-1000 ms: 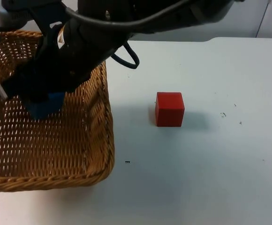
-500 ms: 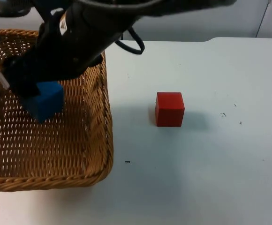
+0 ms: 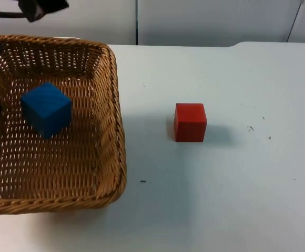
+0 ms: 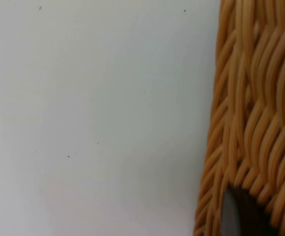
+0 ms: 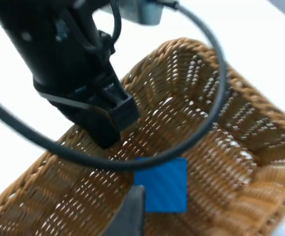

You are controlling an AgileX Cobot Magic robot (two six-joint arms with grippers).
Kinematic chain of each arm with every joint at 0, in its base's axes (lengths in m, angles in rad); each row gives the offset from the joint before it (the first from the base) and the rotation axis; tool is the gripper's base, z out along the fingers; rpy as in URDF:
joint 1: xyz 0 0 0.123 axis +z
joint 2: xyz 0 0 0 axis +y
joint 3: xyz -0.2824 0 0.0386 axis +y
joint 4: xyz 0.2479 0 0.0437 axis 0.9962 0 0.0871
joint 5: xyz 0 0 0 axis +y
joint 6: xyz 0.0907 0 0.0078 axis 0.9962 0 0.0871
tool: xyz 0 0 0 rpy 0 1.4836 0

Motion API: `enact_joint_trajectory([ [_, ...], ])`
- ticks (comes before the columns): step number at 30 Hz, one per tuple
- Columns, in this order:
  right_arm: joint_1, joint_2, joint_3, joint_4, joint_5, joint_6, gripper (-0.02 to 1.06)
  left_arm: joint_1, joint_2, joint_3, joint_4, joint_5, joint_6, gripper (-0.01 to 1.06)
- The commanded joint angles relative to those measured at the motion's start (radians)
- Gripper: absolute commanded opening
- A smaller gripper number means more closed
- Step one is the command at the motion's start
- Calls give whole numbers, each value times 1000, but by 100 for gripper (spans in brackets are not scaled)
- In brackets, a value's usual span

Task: Pick up the basket with the left hand and place the blue cube into the basket with the right hand.

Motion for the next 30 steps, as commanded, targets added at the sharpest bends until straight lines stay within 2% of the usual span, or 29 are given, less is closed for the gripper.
enact_joint_trajectory([
  [1,6,-53,-5,-8,53,-14,88,0,27,-13,-39,-17,19,0],
  [8,6,-152,102,43,42,-51,88,0,96,-109,-41,34,19,0],
  [10,6,-214,195,47,1,-49,88,0,123,-153,-41,51,19,0],
  [21,6,-482,507,53,-104,21,88,0,234,-193,-43,34,40,0],
  [30,6,-646,600,69,-104,23,88,0,271,-193,-43,-11,74,0],
])
